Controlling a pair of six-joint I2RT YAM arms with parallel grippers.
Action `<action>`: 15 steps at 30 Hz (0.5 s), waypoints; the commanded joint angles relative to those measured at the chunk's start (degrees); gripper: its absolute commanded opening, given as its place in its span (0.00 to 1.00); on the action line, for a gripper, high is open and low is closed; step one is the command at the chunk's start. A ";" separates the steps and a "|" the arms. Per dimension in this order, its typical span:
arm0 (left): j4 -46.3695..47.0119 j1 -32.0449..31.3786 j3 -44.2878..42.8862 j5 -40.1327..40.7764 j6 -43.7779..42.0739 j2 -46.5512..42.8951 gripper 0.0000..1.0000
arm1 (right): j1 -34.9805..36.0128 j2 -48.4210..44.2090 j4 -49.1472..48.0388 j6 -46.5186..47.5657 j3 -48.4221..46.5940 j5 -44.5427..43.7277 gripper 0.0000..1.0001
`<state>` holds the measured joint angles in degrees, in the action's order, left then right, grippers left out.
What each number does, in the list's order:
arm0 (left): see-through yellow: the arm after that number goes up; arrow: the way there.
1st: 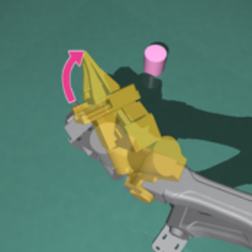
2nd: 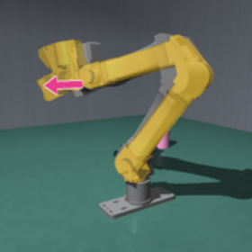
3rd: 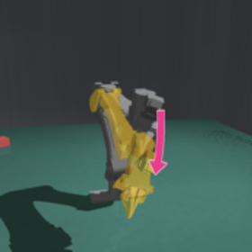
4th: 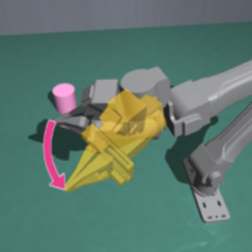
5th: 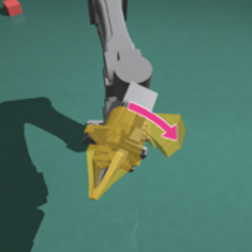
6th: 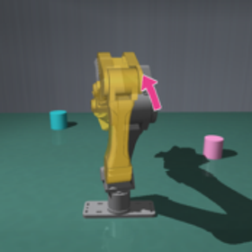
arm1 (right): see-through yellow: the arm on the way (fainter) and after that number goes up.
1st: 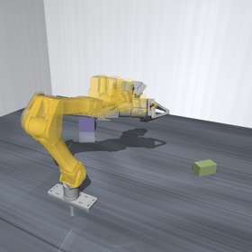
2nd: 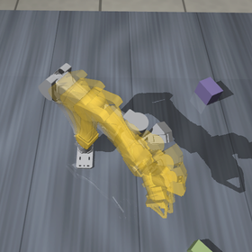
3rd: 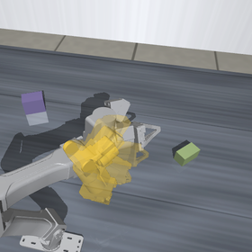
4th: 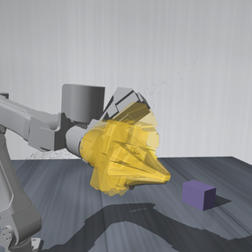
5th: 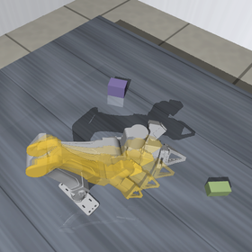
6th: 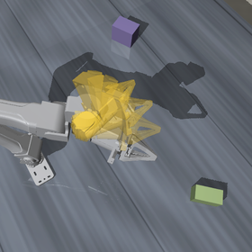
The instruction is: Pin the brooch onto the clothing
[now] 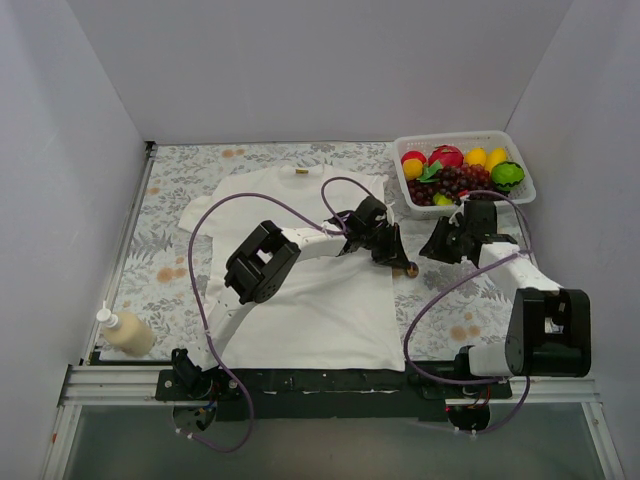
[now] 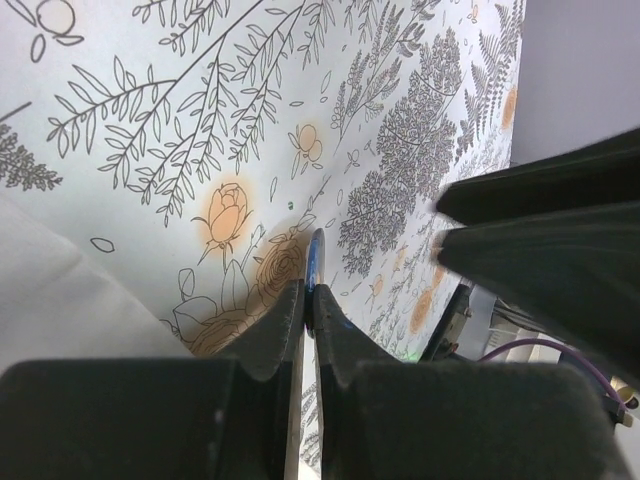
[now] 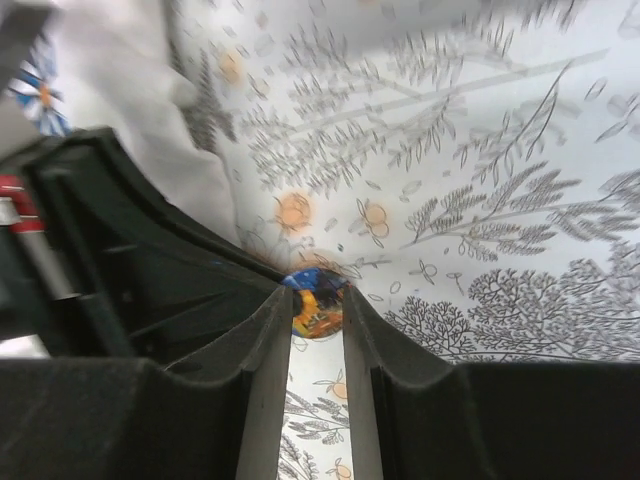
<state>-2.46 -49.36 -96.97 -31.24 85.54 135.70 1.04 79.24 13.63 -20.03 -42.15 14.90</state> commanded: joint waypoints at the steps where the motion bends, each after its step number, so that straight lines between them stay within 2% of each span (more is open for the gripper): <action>1: 1.05 -0.29 -1.64 0.40 -1.60 -4.12 0.00 | -0.51 -8.21 0.96 1.14 -5.30 -2.15 0.36; 3: 1.93 -0.38 -2.61 0.57 -2.39 -5.44 0.00 | -0.42 -10.50 0.53 0.61 -5.66 -1.54 0.40; 8: 2.19 0.05 -4.19 1.71 -6.52 -9.57 0.00 | -0.42 -16.04 -3.87 -1.06 -3.38 2.49 0.58; 11: 4.11 1.45 -2.44 2.33 -9.24 -13.52 0.00 | -0.42 -16.40 -4.57 -1.32 -2.85 5.22 0.66; 15: 6.67 5.85 4.67 0.58 -8.90 -19.23 0.00 | -0.42 -17.71 -6.06 -1.24 -2.59 8.39 0.75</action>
<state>0.05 -48.23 -96.84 -29.87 78.76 127.09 0.75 63.09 11.07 -20.99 -45.30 18.52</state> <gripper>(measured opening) 0.028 0.723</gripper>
